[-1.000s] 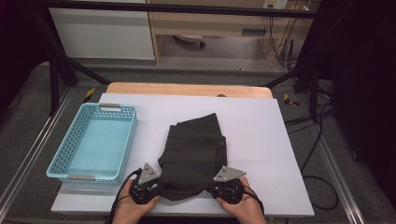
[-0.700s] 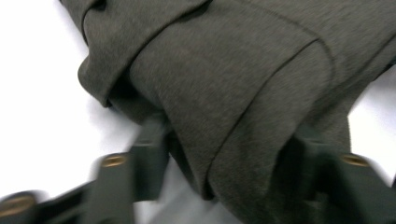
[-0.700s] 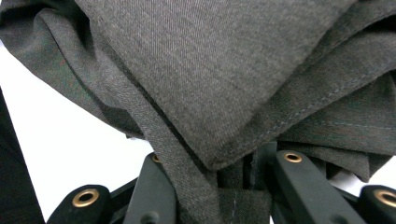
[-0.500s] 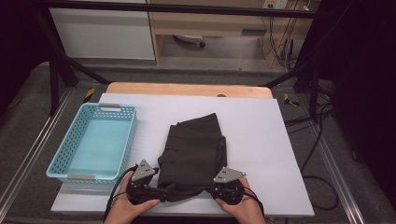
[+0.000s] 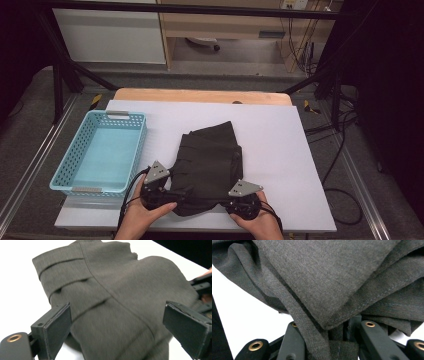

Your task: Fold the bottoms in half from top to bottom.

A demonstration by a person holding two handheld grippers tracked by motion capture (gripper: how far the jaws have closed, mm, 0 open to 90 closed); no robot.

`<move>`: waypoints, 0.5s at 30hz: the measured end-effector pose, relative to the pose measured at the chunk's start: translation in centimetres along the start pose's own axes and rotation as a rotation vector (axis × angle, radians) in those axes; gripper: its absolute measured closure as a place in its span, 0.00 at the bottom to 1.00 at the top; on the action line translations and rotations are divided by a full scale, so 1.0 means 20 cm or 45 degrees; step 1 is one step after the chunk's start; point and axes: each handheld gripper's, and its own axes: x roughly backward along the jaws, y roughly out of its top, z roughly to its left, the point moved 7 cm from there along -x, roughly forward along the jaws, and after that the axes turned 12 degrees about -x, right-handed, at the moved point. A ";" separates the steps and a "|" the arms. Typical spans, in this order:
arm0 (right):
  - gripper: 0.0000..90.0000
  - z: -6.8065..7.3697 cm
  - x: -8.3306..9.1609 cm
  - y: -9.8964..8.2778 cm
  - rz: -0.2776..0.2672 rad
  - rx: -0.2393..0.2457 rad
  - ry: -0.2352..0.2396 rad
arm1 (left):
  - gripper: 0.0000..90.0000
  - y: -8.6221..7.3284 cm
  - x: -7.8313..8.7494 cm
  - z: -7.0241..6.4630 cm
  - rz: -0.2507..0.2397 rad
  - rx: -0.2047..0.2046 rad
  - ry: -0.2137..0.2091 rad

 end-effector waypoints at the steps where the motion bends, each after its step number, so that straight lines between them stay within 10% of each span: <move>1: 0.77 0.00 0.00 0.00 0.000 0.002 0.000 | 0.09 0.01 -0.01 0.00 0.009 -0.016 -0.001; 15: 0.82 0.00 0.02 0.00 0.024 0.062 -0.007 | 0.09 0.21 -0.20 0.16 0.033 -0.047 0.080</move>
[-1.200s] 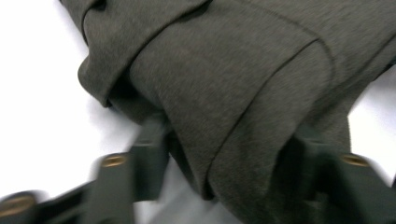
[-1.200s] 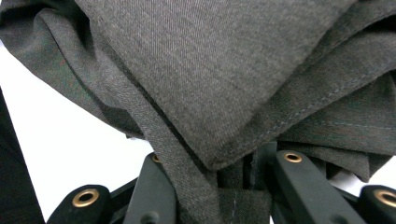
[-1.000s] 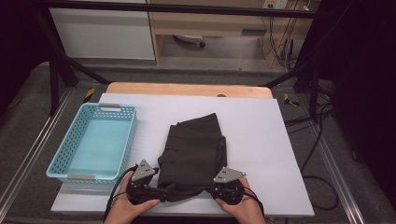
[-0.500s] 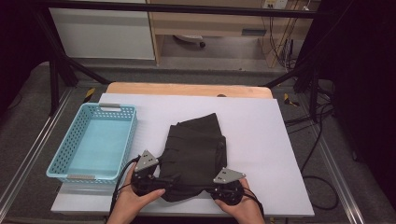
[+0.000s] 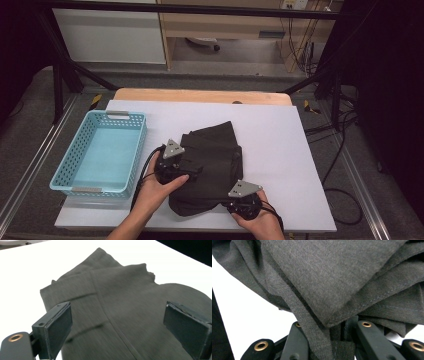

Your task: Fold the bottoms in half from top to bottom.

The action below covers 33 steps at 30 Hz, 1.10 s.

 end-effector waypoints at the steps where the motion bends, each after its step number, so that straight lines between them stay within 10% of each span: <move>1: 0.82 0.00 0.00 0.00 -0.002 0.000 -0.001 | 0.09 0.00 -0.02 0.02 0.008 -0.001 0.003; 33: 0.81 0.01 0.00 -0.02 -0.051 0.000 -0.021 | 0.12 0.02 -0.22 0.32 0.056 0.059 0.132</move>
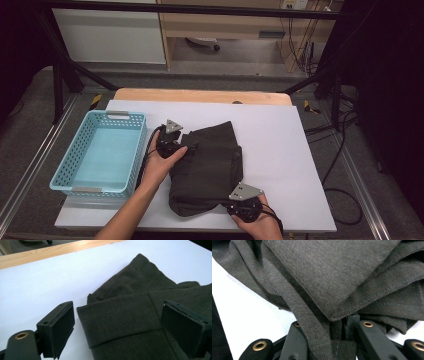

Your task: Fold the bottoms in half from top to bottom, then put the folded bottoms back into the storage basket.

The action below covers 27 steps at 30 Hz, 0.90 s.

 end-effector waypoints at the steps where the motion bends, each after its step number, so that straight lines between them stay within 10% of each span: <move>1: 0.81 0.00 0.00 0.00 0.000 0.000 0.000 | 0.12 0.00 0.00 0.00 0.001 0.002 0.000; 27: 0.80 0.00 0.00 0.00 -0.001 -0.002 0.003 | 0.16 -0.02 -0.05 0.07 0.003 0.051 0.023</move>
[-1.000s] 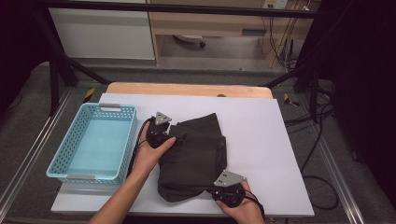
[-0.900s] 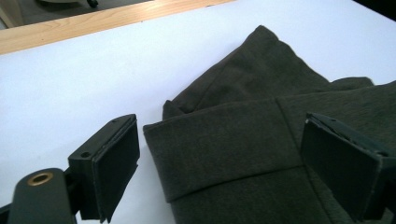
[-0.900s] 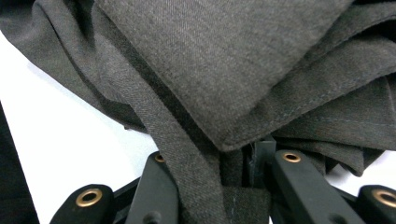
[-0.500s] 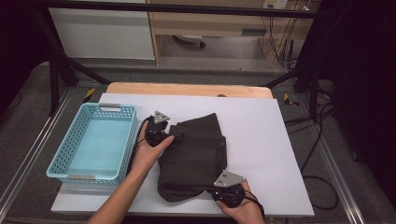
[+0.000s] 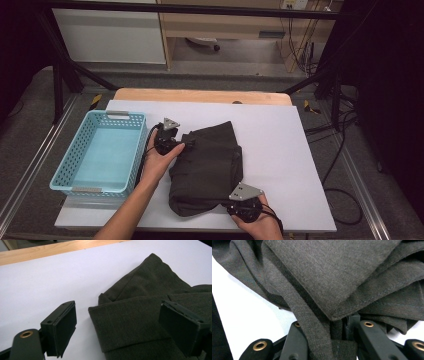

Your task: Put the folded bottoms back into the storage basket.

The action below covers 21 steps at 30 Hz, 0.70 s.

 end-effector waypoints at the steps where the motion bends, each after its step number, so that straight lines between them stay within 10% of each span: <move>1: 0.80 0.00 0.00 0.00 0.000 0.000 0.000 | 0.16 0.00 0.00 0.00 0.004 -0.003 0.001; 21: 0.80 0.00 0.00 0.00 0.003 -0.003 0.005 | 0.15 -0.14 -0.13 -0.02 0.073 0.044 -0.080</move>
